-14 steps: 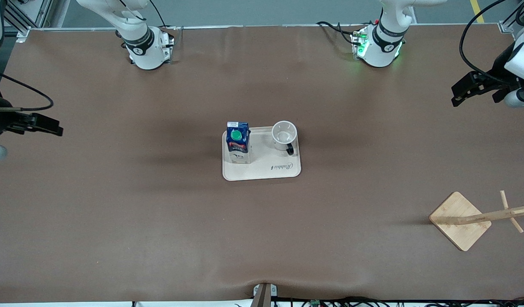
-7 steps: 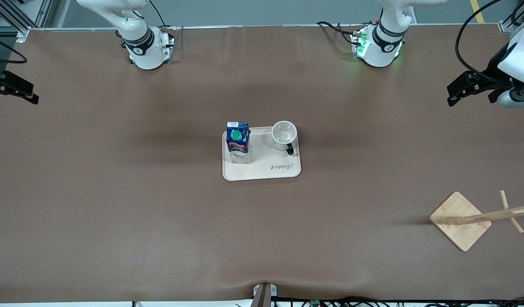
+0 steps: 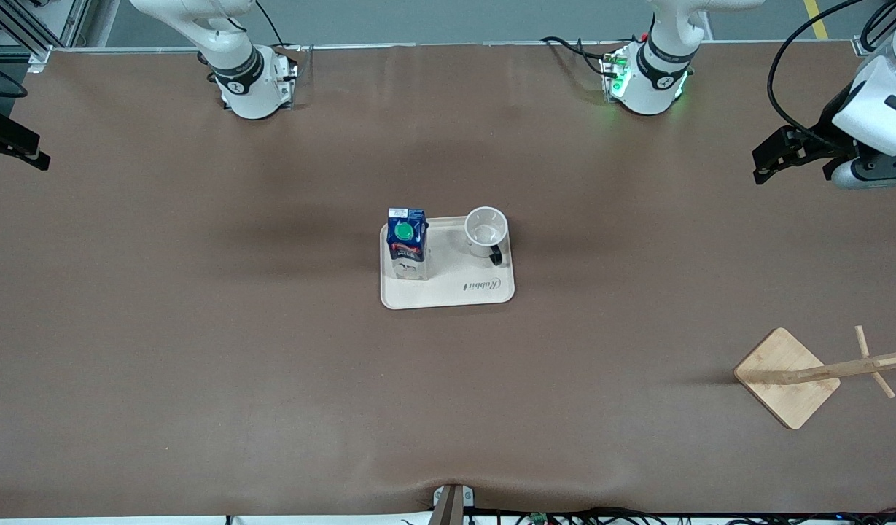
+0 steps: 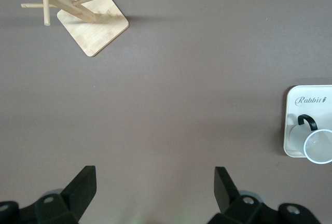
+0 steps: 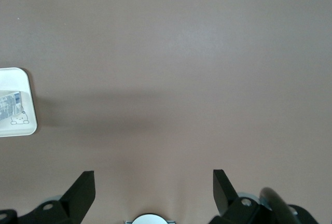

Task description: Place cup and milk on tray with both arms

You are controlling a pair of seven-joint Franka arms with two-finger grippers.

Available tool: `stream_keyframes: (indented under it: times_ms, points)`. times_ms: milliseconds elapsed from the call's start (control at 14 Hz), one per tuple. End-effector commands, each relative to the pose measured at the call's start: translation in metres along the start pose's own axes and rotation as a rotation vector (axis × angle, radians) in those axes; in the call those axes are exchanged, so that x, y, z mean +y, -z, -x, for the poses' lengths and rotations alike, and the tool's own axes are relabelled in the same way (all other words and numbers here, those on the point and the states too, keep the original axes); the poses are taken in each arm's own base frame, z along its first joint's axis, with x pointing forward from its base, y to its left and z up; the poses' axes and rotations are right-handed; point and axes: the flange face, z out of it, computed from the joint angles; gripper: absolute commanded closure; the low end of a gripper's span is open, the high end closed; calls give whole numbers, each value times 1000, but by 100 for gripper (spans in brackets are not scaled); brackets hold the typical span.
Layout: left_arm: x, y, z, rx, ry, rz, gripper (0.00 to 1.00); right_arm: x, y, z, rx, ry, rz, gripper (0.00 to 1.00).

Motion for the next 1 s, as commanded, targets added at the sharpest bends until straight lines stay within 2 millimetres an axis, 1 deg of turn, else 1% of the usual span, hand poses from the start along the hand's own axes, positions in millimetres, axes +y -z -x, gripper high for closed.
stream_keyframes:
  times_ms: [0, 71, 214, 286, 429, 571, 714, 786, 929]
  points:
    - [-5, 5, 7, -5, -21, 16, 0, -12, 18, 1, 28, 20, -2, 0]
    - [-11, 7, 11, 0, -44, 16, 0, -17, 19, 1, 29, 28, -3, 0]
    - [-34, 11, 12, -9, -62, 16, 0, -19, 19, 0, 33, 33, -4, 0]
    - [-38, 13, 12, -8, -57, 16, 0, -19, 20, 0, 39, 33, -2, 0]
    - [-41, 14, 12, -5, -50, 16, 0, -20, 28, 1, 57, 33, -1, 0]
    - [-40, 18, 8, 4, -34, 17, 0, -20, 28, 1, 57, 35, -2, 0]
    - [-39, 26, 7, 22, -33, 20, 0, -20, 28, 1, 57, 35, -2, 0]
    - [-38, 26, 3, 24, -32, 19, 0, -21, 28, 1, 58, 37, -11, 0]
    - [-37, 27, 3, 24, -22, 17, 0, -22, 28, 1, 57, 39, -20, 0]
